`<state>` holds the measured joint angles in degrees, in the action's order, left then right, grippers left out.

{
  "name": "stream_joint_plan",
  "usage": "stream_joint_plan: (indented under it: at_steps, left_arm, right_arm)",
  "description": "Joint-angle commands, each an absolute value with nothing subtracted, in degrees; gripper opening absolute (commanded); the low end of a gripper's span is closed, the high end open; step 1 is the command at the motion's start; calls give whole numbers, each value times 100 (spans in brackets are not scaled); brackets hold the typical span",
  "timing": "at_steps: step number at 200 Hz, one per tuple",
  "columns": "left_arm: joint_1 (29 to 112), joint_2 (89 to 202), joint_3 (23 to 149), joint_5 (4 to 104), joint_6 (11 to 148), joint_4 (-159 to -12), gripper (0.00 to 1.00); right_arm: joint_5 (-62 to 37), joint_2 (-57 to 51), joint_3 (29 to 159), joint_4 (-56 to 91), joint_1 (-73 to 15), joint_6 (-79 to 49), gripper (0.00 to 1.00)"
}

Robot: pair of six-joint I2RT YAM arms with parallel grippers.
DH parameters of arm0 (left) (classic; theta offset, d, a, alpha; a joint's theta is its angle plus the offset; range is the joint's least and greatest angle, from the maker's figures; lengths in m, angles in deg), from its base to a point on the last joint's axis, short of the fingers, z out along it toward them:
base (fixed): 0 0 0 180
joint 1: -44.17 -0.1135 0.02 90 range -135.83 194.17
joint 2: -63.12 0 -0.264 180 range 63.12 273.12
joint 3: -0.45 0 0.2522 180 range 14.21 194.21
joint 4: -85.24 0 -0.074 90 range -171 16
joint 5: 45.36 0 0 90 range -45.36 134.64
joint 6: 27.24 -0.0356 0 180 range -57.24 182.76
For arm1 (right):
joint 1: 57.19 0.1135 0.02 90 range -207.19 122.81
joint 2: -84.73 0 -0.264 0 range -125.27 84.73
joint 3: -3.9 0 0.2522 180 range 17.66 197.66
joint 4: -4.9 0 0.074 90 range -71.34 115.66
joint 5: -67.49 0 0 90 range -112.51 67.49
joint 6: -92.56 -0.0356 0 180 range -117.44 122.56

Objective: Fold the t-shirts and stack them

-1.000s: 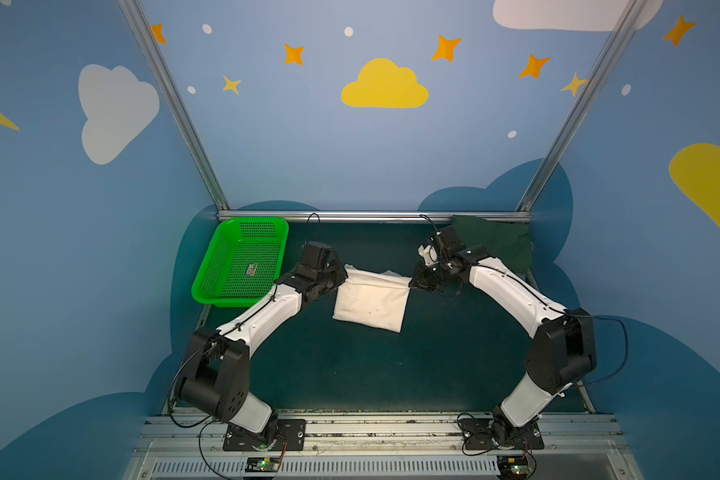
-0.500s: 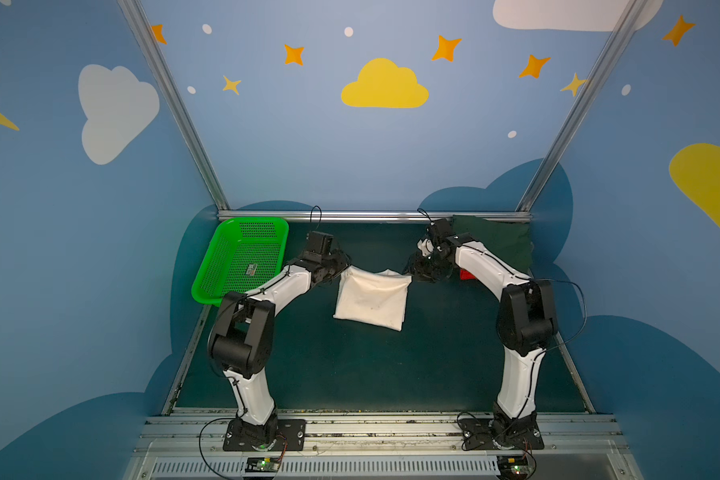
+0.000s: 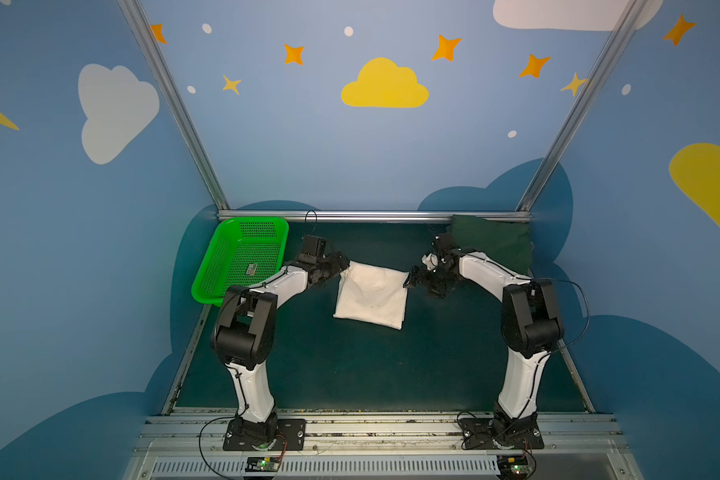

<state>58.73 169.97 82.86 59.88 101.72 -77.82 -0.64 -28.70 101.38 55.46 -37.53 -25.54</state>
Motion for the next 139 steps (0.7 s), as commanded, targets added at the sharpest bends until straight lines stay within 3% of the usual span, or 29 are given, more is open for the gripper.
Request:
stream_joint_plan:
  at_steps: [1,73,139]
  left_arm:
    - [5898,16802,7928,6284,10107,-8017,90]
    - [5909,17391,7931,6751,10073,-7806,72]
    - [5937,17965,8308,7126,9925,-7607,20]
  right_arm:
    - [-60,-3020,10067,5076,-3691,-2700,87]
    - [-555,-4031,10792,5163,-3407,-2862,84]
    - [-775,-4495,11396,5474,-3208,-3043,83]
